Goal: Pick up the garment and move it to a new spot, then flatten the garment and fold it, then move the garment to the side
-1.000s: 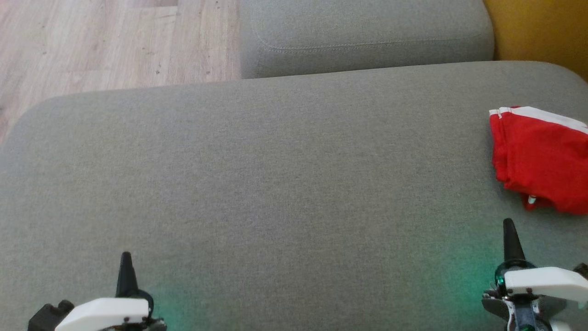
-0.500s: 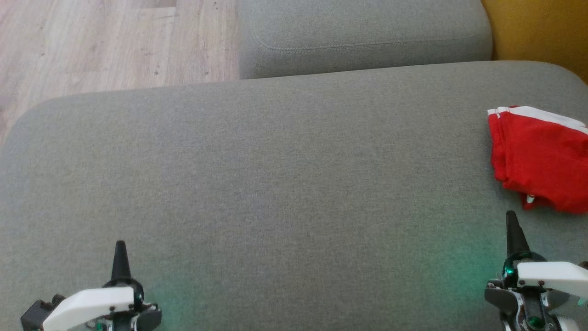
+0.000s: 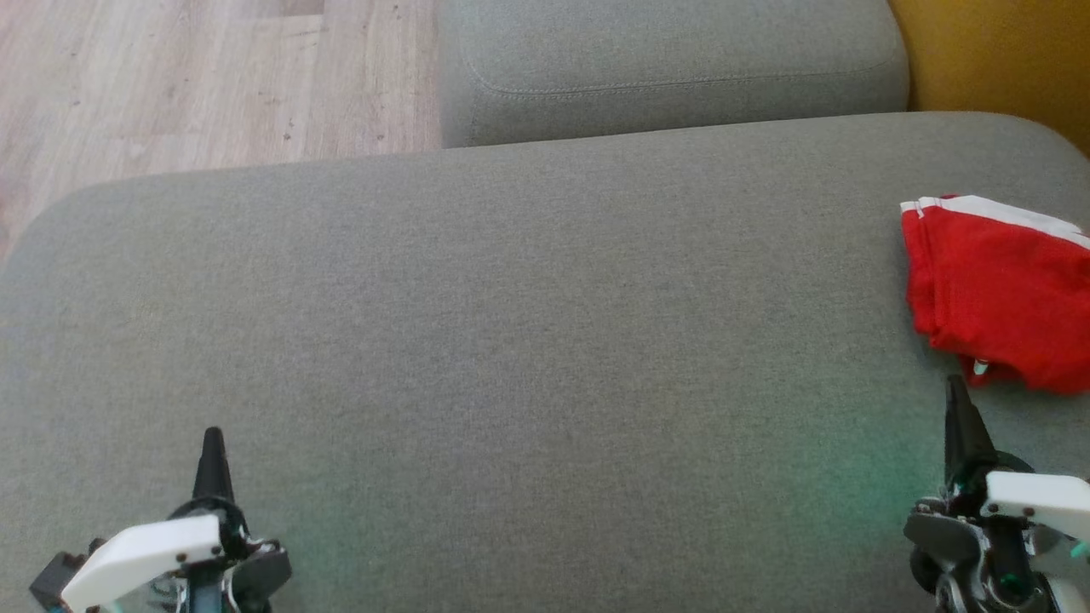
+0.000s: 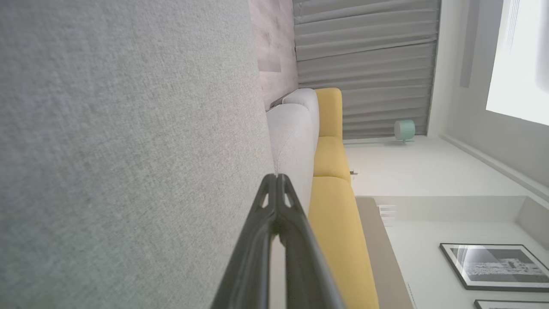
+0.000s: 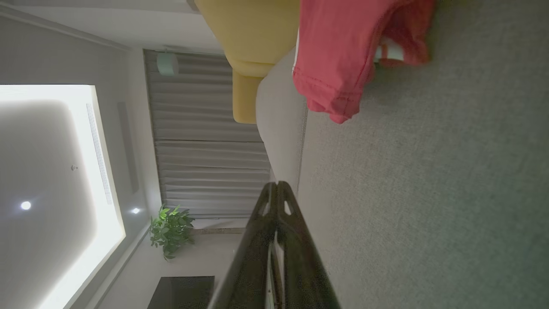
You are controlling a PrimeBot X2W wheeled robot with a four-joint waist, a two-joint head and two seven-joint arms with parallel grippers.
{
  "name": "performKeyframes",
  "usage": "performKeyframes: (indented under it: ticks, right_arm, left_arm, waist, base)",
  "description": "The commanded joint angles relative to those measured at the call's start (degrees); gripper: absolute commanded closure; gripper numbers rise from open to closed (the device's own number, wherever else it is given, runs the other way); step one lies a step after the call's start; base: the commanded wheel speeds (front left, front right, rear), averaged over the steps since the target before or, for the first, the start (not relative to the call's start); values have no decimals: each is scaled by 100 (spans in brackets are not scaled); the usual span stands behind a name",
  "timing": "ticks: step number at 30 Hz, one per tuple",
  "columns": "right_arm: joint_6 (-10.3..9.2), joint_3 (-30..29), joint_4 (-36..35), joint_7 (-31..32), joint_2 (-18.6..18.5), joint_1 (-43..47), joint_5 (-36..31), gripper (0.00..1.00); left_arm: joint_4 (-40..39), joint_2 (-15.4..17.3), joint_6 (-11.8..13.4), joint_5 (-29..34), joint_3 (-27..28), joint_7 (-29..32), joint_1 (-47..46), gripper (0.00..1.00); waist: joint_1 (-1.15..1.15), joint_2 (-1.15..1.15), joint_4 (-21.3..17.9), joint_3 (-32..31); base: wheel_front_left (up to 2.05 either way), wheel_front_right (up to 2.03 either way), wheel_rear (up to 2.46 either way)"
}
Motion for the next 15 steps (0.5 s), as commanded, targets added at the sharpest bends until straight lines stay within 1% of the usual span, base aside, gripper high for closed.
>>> performKeyframes:
  ticks: [1, 6, 15]
  right_arm:
    - [42, 88, -255, 74, -35, -349, 195, 100]
    - [44, 59, -295, 173, -37, -402, 623, 100]
    - [44, 57, -298, 179, -37, -405, 648, 100]
  left_arm:
    - [-200, 18, -60, -156, 212, 43, -318, 100]
    - [-237, 18, -91, -545, 278, 142, -381, 100]
    - [-240, 18, -92, -567, 282, 148, -384, 100]
  waist:
    - [0, 0, -2, -1]
    - [0, 0, -12, -4]
    - [0, 0, -12, -4]
  base:
    - [0, 0, 0]
    - [0, 0, 0]
    - [0, 0, 0]
